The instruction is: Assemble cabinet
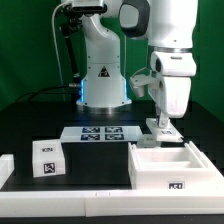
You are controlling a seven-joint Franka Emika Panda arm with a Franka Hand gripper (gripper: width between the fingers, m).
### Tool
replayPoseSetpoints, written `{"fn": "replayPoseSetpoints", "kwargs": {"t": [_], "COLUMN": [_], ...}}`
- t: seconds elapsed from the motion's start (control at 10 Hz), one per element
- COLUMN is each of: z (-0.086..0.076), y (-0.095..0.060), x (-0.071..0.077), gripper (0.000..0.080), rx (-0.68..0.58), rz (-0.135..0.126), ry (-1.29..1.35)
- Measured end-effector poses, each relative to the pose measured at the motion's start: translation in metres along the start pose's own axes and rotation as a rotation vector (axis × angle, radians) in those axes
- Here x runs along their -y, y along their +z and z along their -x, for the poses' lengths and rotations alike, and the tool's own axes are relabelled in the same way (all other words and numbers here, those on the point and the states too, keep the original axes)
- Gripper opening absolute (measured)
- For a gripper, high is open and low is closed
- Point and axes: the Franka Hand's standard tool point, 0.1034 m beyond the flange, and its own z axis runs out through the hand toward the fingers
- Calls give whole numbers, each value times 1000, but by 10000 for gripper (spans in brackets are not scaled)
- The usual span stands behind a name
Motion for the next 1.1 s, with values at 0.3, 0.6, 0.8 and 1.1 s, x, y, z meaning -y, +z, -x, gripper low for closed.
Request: {"fn": "replayPoseSetpoints", "kwargs": {"t": [0.3, 0.6, 0.8, 1.1], "z": [-3, 2, 2, 2], "y": [1, 1, 1, -1], "x": [4, -3, -15, -22], "gripper": [68, 68, 68, 68], "rx": [5, 0, -6, -7], "rz": [-13, -7, 2, 7], "ry": [35, -6, -16, -29]}}
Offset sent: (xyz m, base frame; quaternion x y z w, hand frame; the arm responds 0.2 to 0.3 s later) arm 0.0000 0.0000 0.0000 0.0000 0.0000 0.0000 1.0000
